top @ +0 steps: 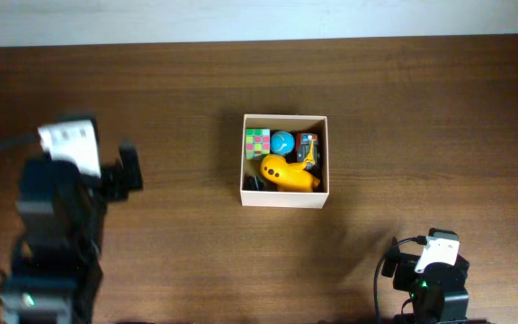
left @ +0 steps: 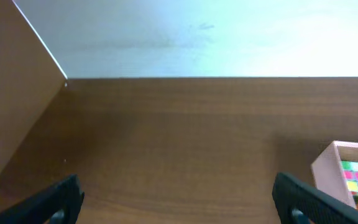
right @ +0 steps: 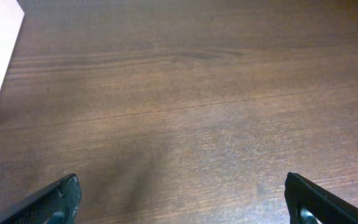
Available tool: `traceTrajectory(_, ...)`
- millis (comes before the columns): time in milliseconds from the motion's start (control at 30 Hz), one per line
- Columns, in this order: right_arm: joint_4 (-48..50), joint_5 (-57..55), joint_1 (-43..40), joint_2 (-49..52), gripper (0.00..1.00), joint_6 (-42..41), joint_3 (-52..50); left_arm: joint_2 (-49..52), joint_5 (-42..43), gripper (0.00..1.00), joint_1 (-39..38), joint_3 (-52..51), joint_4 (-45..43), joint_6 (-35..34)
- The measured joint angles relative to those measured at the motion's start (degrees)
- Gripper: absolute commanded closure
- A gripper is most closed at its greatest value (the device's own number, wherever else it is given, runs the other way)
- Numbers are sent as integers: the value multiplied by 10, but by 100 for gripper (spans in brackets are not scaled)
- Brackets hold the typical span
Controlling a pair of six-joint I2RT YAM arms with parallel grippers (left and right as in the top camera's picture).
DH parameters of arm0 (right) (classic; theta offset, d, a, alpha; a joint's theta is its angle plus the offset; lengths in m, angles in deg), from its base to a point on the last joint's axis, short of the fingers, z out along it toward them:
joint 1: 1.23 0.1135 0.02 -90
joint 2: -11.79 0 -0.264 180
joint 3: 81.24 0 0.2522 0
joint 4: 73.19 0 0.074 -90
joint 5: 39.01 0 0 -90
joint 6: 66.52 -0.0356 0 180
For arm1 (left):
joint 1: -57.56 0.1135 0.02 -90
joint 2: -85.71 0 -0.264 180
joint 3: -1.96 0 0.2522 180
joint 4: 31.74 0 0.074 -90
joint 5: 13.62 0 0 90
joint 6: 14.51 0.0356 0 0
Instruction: Pack container
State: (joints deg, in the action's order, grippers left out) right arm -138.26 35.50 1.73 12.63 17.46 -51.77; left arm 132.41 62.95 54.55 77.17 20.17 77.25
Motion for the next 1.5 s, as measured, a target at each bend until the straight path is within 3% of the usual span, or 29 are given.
traceTrajectory(233, 0, 0, 0, 0, 1, 0, -1, -177, 4, 1, 3, -218, -76, 18)
traceTrajectory(467, 0, 0, 0, 0, 1, 0, -1, -247, 23, 1, 3, -346, -78, 20)
traceTrajectory(1067, 0, 0, 0, 0, 2, 0, -1, -446, 28, 1, 3, -502, -80, 19)
traceTrajectory(1500, 0, 0, 0, 0, 1, 0, -1, -457, 30, 1, 3, -525, -80, 19)
